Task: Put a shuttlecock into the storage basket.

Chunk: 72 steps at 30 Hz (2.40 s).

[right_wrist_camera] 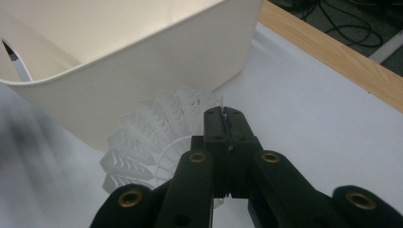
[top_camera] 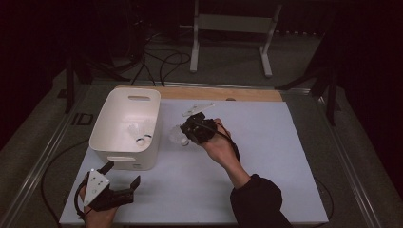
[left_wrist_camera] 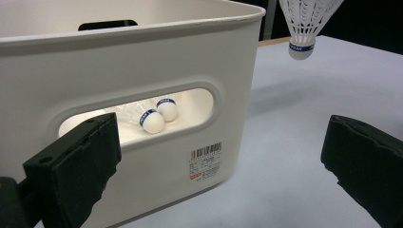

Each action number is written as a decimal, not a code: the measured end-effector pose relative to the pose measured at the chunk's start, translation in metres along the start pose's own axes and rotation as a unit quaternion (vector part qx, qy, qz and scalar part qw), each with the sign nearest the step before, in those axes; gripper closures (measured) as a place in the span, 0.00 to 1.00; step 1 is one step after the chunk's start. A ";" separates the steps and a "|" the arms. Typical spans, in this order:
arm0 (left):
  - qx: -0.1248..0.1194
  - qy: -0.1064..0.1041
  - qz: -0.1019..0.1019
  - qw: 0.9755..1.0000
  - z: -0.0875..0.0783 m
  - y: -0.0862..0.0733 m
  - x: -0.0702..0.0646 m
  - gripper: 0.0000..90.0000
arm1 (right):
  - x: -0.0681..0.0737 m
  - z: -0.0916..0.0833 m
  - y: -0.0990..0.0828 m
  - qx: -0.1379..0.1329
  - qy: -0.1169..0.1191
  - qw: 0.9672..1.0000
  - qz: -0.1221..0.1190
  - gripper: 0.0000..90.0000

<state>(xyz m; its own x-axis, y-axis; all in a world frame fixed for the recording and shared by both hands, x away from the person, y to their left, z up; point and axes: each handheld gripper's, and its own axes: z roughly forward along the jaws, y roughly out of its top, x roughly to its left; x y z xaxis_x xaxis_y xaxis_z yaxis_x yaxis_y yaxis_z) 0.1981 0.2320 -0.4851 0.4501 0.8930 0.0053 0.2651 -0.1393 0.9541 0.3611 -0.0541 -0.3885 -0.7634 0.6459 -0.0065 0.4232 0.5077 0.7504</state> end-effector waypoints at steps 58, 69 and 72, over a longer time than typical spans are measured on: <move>0.003 0.000 0.003 1.000 0.000 0.000 0.000 0.00 | -0.003 -0.010 0.018 -0.042 -0.002 0.999 0.024 0.99; 0.001 0.000 0.000 1.000 0.000 0.000 0.000 0.00 | -0.003 -0.012 0.024 -0.047 0.000 0.999 0.025 0.99; 0.002 0.000 0.001 1.000 0.000 0.000 0.000 0.00 | -0.003 -0.012 0.025 -0.049 0.001 0.999 0.024 0.99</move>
<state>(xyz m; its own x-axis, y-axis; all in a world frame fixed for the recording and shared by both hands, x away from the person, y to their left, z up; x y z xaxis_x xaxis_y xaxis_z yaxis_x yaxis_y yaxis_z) 0.1982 0.2320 -0.4852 0.4515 0.8922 0.0079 0.2670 -0.1435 0.9530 0.3680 -0.0500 -0.3615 -0.7446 0.6667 0.0320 0.4097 0.4185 0.8106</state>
